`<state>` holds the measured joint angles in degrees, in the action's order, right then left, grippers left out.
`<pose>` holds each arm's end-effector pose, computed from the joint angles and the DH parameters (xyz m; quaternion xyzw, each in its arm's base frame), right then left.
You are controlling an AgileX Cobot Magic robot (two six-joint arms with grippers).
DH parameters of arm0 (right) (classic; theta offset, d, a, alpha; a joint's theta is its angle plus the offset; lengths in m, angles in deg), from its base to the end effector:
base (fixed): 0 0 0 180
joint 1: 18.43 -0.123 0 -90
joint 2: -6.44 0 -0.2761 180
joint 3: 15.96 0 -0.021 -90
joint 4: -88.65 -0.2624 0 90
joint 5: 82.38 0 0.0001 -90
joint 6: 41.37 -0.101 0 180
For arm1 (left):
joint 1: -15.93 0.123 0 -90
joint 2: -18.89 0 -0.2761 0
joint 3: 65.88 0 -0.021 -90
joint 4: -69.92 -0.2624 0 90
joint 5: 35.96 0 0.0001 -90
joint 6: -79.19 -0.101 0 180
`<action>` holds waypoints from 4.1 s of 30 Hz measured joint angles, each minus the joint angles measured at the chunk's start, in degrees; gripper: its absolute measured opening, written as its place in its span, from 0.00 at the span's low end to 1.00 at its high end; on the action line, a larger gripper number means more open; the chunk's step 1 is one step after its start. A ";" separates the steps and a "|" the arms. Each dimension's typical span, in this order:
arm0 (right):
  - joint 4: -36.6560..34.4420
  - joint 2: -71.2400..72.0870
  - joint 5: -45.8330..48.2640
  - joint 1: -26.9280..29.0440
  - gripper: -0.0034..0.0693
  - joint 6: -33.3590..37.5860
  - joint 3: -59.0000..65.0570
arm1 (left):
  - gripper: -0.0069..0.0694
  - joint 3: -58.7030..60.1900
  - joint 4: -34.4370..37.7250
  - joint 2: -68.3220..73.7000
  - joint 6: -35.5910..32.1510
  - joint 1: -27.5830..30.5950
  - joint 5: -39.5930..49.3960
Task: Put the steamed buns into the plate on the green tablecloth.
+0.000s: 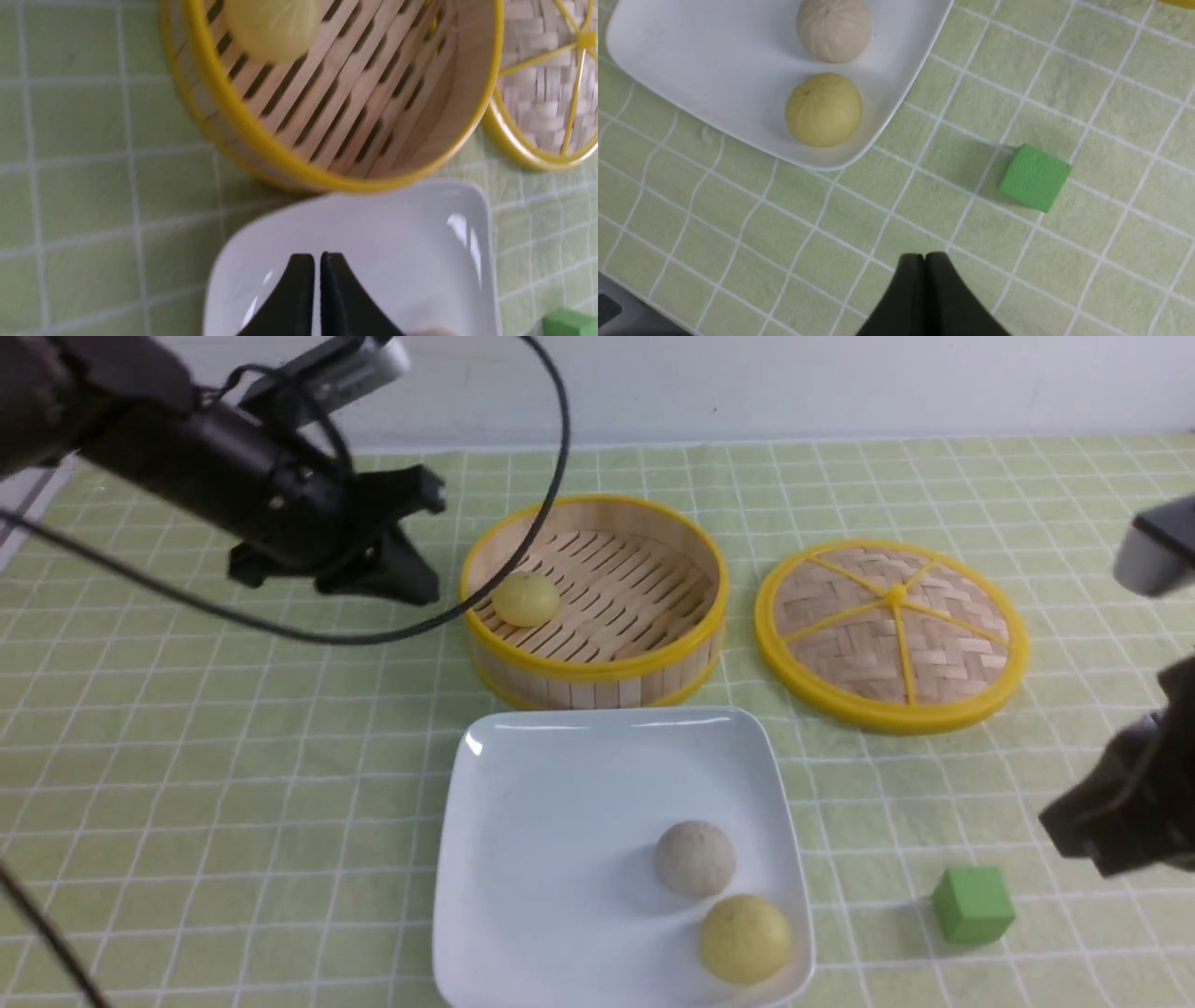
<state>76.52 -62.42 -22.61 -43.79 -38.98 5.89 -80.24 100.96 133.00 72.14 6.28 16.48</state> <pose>0.1844 0.1077 0.3123 -0.2032 0.9403 0.1502 0.2280 0.4110 -0.1118 0.2732 0.0296 0.9410 -0.2503 0.2259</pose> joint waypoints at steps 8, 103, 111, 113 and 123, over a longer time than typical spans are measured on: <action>0.00 1.25 -1.52 0.00 0.03 0.00 3.82 | 0.53 -24.86 -16.86 20.02 12.28 -9.00 3.98; 10.74 42.58 -42.80 0.92 0.04 -3.08 29.66 | 0.09 20.48 -27.62 -14.09 15.65 -23.24 -8.64; 10.78 42.58 -42.80 0.92 0.05 -3.08 29.66 | 0.10 20.48 -28.33 -14.09 15.76 -23.24 -8.21; 10.78 42.88 -42.80 0.92 0.05 -3.08 29.87 | 0.10 20.48 -28.33 -14.09 15.76 -23.24 -8.16; 10.78 56.38 -42.49 12.96 0.06 -3.08 45.35 | 0.11 20.48 -28.92 -14.09 15.76 -23.24 -11.60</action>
<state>87.29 -6.05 -65.10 -30.83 -42.05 51.25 -59.76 72.04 118.91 87.90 -16.96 4.88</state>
